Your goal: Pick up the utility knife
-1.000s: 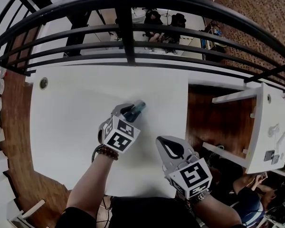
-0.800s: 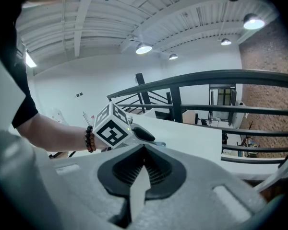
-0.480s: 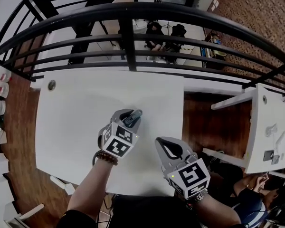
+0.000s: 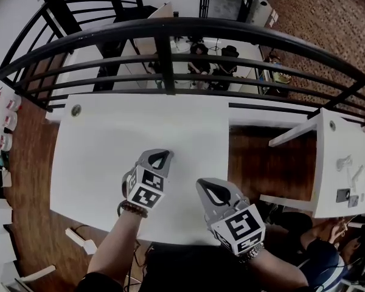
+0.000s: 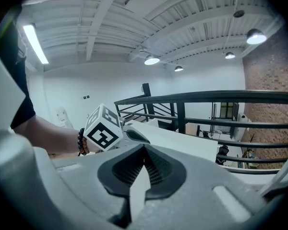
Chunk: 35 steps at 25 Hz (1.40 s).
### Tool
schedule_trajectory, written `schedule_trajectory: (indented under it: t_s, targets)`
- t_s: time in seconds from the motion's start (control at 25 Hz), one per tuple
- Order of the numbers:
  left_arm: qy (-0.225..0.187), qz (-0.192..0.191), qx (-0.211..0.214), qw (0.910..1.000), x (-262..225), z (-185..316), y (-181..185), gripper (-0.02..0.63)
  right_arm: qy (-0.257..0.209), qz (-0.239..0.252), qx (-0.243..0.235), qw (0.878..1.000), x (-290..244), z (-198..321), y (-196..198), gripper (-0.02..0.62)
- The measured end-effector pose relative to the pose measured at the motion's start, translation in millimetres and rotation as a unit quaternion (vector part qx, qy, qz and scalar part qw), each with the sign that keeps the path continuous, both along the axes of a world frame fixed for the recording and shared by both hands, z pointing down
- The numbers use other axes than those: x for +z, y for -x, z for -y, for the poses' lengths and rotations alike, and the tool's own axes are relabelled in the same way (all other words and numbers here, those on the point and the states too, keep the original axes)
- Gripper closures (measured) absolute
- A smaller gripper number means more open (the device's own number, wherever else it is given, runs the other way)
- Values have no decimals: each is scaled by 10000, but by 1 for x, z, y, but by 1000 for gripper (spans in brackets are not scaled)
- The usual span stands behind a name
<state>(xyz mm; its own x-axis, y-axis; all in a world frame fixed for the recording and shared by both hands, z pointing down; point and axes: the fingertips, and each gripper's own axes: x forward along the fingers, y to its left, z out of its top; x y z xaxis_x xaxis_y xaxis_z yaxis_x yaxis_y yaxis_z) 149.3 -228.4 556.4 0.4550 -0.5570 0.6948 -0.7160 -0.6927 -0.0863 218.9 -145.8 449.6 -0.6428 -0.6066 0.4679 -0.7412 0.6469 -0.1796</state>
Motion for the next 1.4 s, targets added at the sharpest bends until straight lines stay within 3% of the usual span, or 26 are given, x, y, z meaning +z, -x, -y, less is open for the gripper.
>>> schedule_trajectory:
  t_s: [0.12, 0.28, 0.68, 1.4]
  targets:
    - [18, 46, -91, 9999, 1, -12, 7, 582, 18, 5, -24, 10000, -1, -13, -1, 603]
    - [121, 128, -133, 9998, 8, -23, 14, 511, -25, -20, -60, 10000, -3, -21, -1, 603]
    - [370, 252, -41, 9990, 34, -15, 28, 408, 152, -64, -94, 9998, 12, -12, 13, 603]
    - [1103, 513, 517, 9912, 108, 7, 35, 374, 606, -161, -93, 9980, 53, 31, 29, 603]
